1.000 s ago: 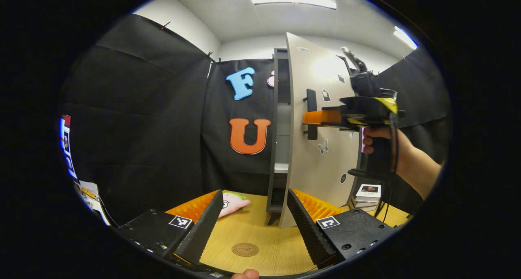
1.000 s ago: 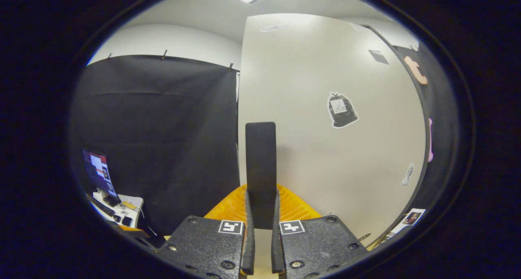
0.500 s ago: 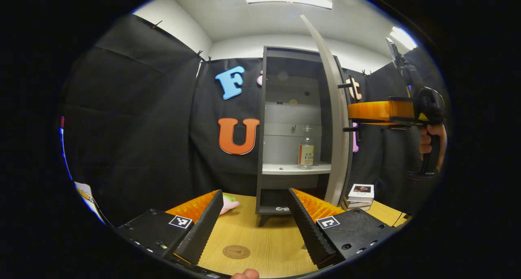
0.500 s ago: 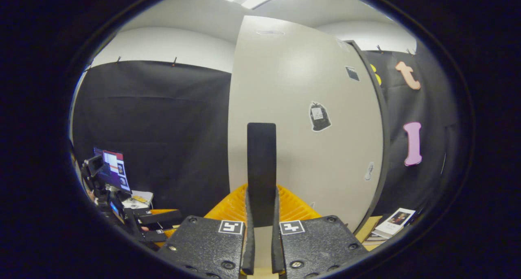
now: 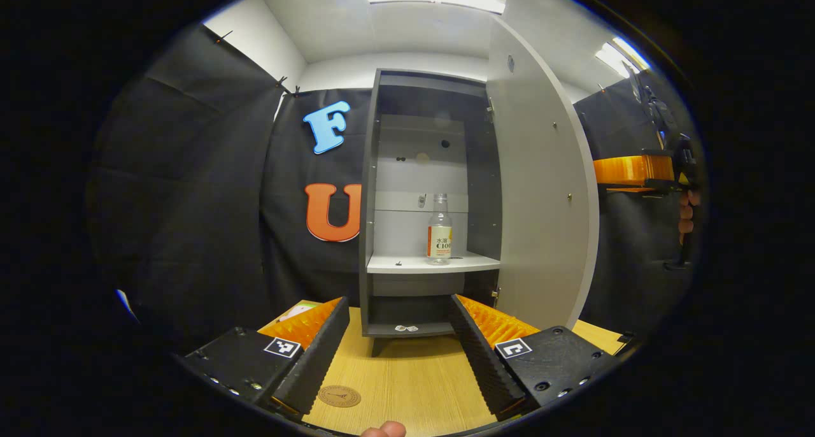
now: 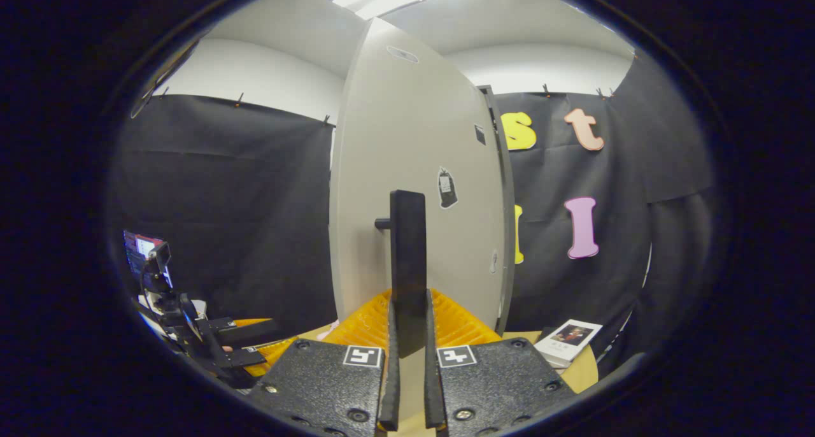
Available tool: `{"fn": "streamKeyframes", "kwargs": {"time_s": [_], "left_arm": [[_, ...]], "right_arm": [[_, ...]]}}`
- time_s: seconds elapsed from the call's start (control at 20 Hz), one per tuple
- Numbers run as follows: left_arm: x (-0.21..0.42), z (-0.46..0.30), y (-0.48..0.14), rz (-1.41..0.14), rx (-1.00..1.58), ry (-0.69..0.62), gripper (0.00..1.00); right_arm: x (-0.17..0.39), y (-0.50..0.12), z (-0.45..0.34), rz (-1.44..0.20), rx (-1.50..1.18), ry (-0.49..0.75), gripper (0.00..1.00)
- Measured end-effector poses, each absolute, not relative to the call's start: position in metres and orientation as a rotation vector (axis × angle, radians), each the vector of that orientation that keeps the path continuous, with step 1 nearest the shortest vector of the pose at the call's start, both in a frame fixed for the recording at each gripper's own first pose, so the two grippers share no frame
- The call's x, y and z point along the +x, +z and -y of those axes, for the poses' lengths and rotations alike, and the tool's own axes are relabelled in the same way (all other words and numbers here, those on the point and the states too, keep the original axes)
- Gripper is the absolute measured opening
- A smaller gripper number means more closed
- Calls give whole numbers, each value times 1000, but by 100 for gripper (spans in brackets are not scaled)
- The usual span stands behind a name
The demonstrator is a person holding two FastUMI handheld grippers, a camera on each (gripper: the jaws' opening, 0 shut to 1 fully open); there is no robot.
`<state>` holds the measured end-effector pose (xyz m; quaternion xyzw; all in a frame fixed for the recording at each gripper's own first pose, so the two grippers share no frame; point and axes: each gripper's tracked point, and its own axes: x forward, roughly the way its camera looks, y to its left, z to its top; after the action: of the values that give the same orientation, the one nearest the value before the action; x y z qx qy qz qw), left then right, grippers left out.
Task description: Open the cabinet door with the right hand, grasp the bottle in the cabinet with the left hand and place it on the coaster, then close the cabinet door with the right hand.
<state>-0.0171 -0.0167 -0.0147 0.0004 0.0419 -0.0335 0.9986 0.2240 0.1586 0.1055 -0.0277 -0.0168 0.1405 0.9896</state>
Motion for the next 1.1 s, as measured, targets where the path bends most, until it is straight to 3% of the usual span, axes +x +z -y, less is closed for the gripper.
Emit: {"fn": "streamKeyframes", "kwargs": {"time_s": [0.45,0.9,1.1], "left_arm": [[-20,49,-14,-88,-3,-142,95],[-25,54,-20,-105,14,-136,95],[-26,56,-21,-105,10,-129,95]], "right_arm": [[219,109,-115,67,-62,62,5],[220,112,-89,68,-78,-39,4],[223,108,-91,57,-44,-20,4]]}}
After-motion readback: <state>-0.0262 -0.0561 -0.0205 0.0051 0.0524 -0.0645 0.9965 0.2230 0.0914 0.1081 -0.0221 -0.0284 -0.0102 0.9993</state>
